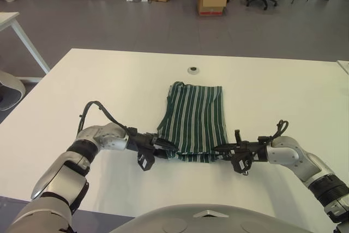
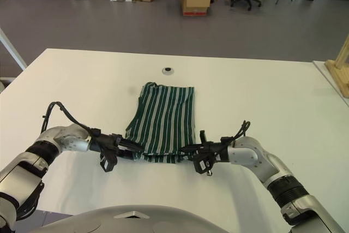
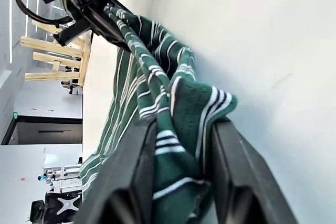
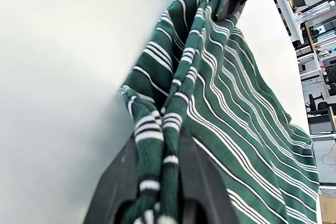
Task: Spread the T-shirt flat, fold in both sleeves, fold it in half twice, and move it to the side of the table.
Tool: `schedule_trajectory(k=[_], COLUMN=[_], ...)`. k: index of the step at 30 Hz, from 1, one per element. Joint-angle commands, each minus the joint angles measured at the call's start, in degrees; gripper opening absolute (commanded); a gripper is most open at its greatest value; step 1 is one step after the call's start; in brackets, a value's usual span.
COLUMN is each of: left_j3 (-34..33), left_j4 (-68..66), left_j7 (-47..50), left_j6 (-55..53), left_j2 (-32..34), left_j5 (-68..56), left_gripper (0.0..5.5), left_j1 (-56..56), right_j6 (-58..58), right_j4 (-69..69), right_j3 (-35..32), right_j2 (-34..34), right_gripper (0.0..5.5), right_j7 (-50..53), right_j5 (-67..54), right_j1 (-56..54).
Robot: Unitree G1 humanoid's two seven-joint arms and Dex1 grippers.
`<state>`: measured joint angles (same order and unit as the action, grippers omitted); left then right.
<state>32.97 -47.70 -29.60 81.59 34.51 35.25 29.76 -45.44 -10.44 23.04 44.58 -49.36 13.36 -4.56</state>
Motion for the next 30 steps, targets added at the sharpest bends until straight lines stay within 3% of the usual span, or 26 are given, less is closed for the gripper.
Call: schedule_trajectory(k=[1, 5, 10, 13, 17, 21, 23, 26, 30], left_j3=[4.7, 10.0, 14.3, 12.9, 7.4, 0.5, -3.9, -10.0, -12.6], left_j4=[-6.3, 0.0, 34.1, 46.6, 50.2, 50.9, 49.0, 44.2, 28.1], left_j7=[-6.7, -24.5, -44.8, -49.1, -50.0, -53.8, -53.2, -48.3, -43.6], left_j6=[-7.1, -15.8, -46.6, -60.8, -67.6, -78.9, -88.5, -99.1, -97.8], left_j2=[-0.5, 1.3, 13.4, 18.6, 19.6, 21.0, 19.4, 12.5, 1.2], left_j5=[-1.5, -23.1, -51.7, -58.9, -61.8, -70.0, -76.7, -81.2, -72.2], left_gripper=[0.90, 0.44, 0.12, 0.10, 0.10, 0.09, 0.09, 0.09, 0.09], left_j1=[-3.5, -8.2, -16.6, -19.9, -23.0, -23.0, -20.3, -11.4, 1.5], right_j6=[1.2, 3.0, 11.2, 23.8, 44.4, 70.2, 80.0, 86.9, 90.0], right_j4=[0.3, 1.1, 7.7, 18.6, 33.1, 38.5, 34.8, 25.5, 11.1], right_j3=[0.5, 0.5, 0.1, -0.8, -5.0, -12.5, -13.7, -11.9, -8.7], right_j2=[1.1, 1.2, 2.2, 6.9, 16.2, 22.0, 19.3, 14.8, 7.8], right_gripper=[0.16, 0.15, 0.15, 0.15, 0.15, 0.15, 0.15, 0.15, 0.15], right_j7=[-1.2, -2.5, -6.4, -11.9, -17.7, -19.2, -17.3, -17.1, -17.7], right_j5=[-0.2, -2.7, -11.3, -21.8, -38.6, -65.6, -73.8, -71.2, -63.1], right_j1=[0.2, 0.9, 4.1, 9.4, 14.0, 8.4, -0.2, -9.9, -18.3])
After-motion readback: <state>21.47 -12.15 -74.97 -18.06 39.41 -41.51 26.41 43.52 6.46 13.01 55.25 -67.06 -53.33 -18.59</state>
